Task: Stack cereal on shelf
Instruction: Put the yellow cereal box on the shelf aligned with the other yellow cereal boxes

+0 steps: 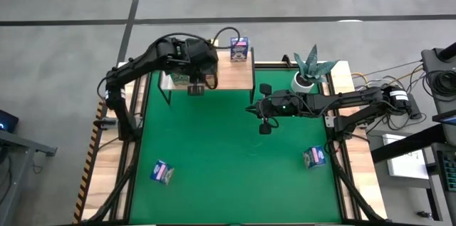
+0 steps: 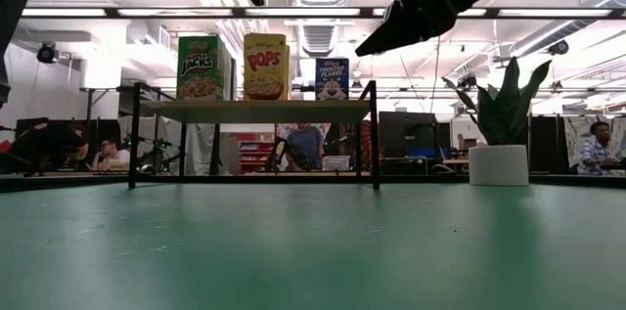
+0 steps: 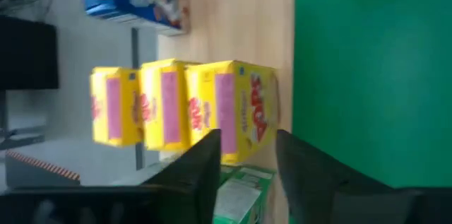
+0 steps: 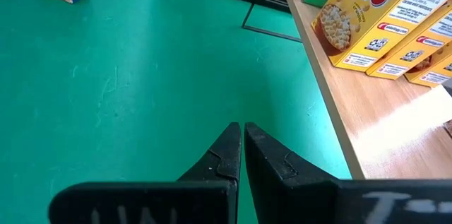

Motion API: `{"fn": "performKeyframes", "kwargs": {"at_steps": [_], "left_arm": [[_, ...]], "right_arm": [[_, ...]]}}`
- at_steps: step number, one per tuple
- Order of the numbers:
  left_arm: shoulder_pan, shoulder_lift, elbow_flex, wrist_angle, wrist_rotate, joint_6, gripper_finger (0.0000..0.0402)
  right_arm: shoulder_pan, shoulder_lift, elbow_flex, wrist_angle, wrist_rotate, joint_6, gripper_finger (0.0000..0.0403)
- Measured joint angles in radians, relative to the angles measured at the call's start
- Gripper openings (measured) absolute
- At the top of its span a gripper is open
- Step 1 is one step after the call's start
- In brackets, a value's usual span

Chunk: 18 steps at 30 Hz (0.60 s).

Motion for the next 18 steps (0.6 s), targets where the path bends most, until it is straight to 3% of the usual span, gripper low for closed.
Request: {"fn": "performKeyframes", "kwargs": {"at_steps": [8,18], "left_arm": [[0.015,-0.069,-0.082,0.001,-0.012,-0.013,0.0011],[0.058,-0.089,-0.221,0.104,-0.014,0.027,0.0001]], "right_arm": [[0.000,0.000,0.000,-0.002,0.000,0.004,0.0009],[0.000,0.000,0.000,-0.007,0.000,0.008,0.0009]]}}
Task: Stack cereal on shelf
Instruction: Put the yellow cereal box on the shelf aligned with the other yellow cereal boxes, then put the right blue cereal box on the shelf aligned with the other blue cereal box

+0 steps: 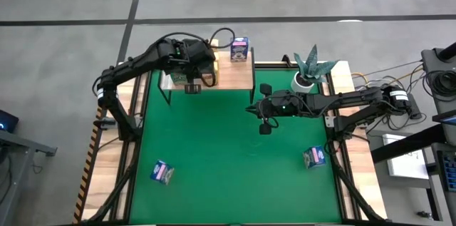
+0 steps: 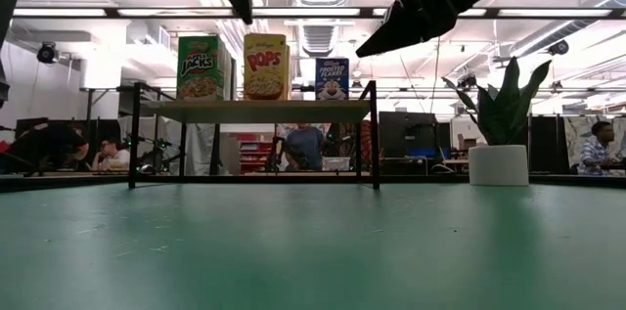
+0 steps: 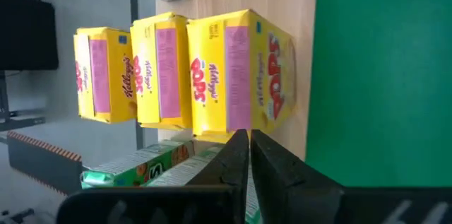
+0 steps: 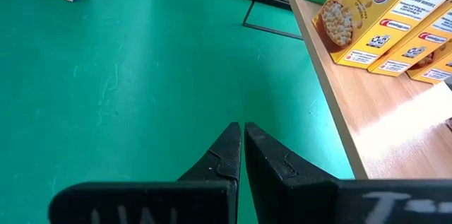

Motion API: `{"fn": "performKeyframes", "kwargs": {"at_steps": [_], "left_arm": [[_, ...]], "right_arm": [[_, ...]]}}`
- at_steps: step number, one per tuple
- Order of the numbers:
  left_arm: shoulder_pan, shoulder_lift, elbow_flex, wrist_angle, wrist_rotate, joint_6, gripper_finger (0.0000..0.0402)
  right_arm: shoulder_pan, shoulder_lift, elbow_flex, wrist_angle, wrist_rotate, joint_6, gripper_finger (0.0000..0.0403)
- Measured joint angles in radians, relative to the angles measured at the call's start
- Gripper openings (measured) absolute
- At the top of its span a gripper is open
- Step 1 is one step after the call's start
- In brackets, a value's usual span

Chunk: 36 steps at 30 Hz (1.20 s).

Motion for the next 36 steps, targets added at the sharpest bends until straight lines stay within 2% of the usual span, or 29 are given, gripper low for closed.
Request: {"fn": "performKeyframes", "kwargs": {"at_steps": [10,23,36], "left_arm": [[0.039,0.000,-0.056,0.037,-0.002,0.024,0.0000],[0.040,0.000,-0.056,0.069,0.002,0.041,0.0000],[0.003,-0.044,-0.041,0.011,0.003,-0.100,0.0000]], "right_arm": [[0.000,0.000,0.000,0.000,0.000,0.000,0.0009],[0.000,0.000,0.000,0.000,0.000,0.000,0.0009],[0.000,0.000,0.000,-0.001,0.000,0.000,0.0009]]}}
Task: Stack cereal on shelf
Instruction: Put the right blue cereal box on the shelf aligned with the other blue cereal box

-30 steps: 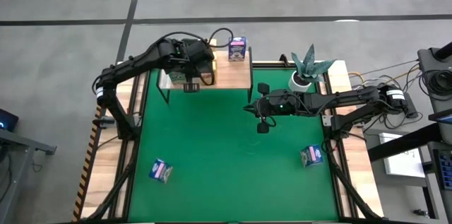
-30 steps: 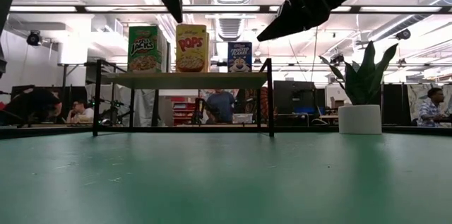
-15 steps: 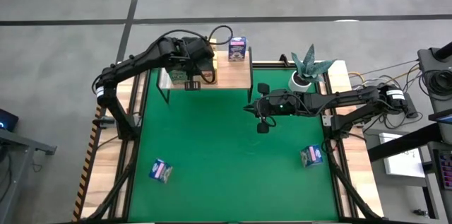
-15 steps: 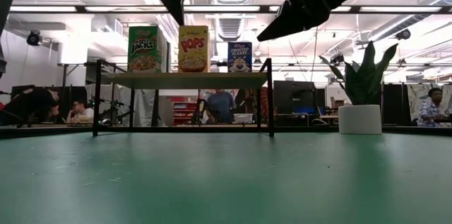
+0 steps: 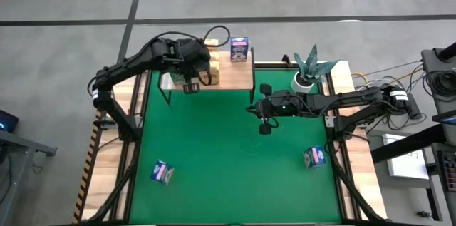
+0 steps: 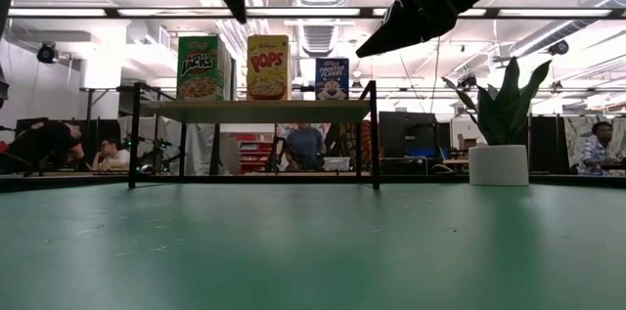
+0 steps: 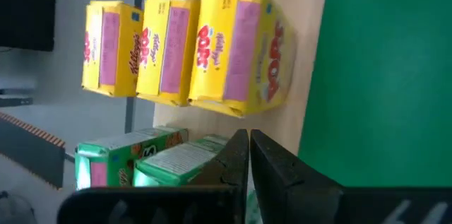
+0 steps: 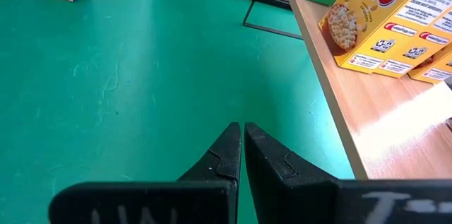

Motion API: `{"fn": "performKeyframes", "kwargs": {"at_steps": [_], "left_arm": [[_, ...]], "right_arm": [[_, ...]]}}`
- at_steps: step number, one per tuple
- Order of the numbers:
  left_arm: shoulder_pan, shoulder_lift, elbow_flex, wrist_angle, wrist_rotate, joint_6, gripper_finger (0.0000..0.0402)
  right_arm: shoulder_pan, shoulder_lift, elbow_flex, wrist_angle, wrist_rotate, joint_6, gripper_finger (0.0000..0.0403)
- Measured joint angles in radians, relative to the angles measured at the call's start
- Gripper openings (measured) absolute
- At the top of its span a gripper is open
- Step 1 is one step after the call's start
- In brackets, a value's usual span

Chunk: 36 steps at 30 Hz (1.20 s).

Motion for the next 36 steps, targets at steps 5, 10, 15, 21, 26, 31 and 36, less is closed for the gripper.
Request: {"fn": "performKeyframes", "kwargs": {"at_steps": [5,10,15,21,26,31,36], "left_arm": [[-0.084,-0.063,-0.026,0.048,0.038,-0.082,0.0000],[-0.219,-0.175,-0.166,0.222,0.061,-0.114,0.0000],[-0.364,-0.308,-0.386,0.446,0.060,-0.157,0.0000],[-0.507,-0.429,-0.604,0.663,0.027,-0.169,0.0000],[-0.575,-0.506,-0.751,0.786,-0.001,-0.168,0.0000],[-0.590,-0.583,-0.893,0.933,-0.003,-0.150,0.0000],[-0.590,-0.638,-1.000,1.060,-0.005,-0.118,0.0000]], "right_arm": [[0.000,0.000,0.000,0.000,0.000,0.012,0.0009],[0.000,0.000,0.000,0.000,0.000,0.035,0.0009],[0.000,0.000,0.000,0.000,0.000,0.109,0.0009],[0.006,0.000,0.000,-0.007,0.000,0.253,0.0009],[0.057,0.000,0.000,-0.041,-0.002,0.389,0.0009],[0.135,-0.002,0.000,-0.077,-0.027,0.555,0.0009],[0.191,-0.006,0.078,-0.311,-0.100,0.775,0.0009]]}}
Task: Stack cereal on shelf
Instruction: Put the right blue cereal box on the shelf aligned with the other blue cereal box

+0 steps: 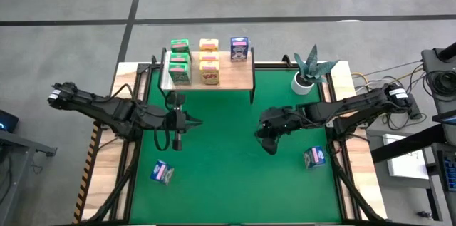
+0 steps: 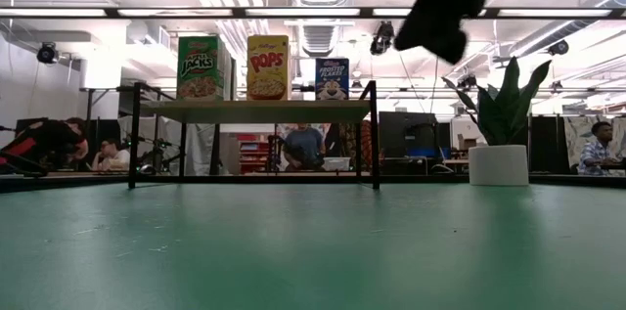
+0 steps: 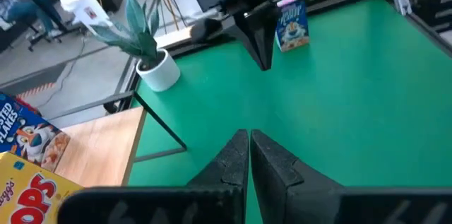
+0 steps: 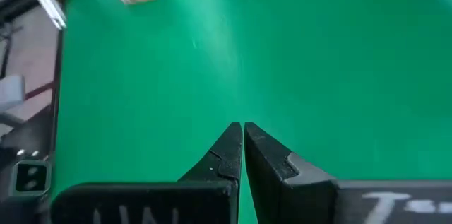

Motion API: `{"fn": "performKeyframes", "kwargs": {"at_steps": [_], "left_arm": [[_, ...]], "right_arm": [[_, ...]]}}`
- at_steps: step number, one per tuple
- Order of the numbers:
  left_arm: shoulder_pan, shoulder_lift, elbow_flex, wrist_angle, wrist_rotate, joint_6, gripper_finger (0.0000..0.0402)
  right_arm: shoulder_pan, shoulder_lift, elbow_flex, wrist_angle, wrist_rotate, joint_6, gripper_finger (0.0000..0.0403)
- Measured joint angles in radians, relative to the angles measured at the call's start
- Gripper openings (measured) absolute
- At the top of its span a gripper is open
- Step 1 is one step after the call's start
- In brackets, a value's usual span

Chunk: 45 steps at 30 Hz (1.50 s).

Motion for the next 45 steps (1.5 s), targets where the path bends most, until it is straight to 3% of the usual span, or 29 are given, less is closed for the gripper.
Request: {"fn": "performKeyframes", "kwargs": {"at_steps": [5,11,16,25,29,40,45], "left_arm": [[0.000,-0.017,-0.025,0.023,0.000,0.002,0.0000],[0.000,-0.016,-0.025,0.024,0.000,0.002,0.0000],[0.000,-0.015,-0.025,0.024,-0.002,0.002,0.0000],[0.001,-0.015,-0.025,0.023,-0.051,0.002,0.0000],[0.001,-0.015,-0.025,0.023,-0.051,-0.007,0.0000],[0.000,-0.015,-0.024,0.013,-0.051,-0.017,0.0000],[0.000,-0.015,-0.024,0.013,-0.051,-0.018,0.0000]], "right_arm": [[0.048,0.005,0.134,-0.392,0.001,0.231,0.0009],[0.122,0.006,0.233,-0.862,-0.008,0.623,0.0009],[0.203,0.005,0.244,-1.094,-0.083,0.865,0.0009],[0.266,-0.015,0.232,-1.172,-0.150,0.939,0.0012],[0.287,-0.026,0.232,-1.172,-0.171,0.977,0.0037],[0.446,-0.028,0.229,-1.163,-0.170,1.186,0.0213],[0.506,-0.028,0.199,-1.132,-0.163,1.254,0.0271]]}}
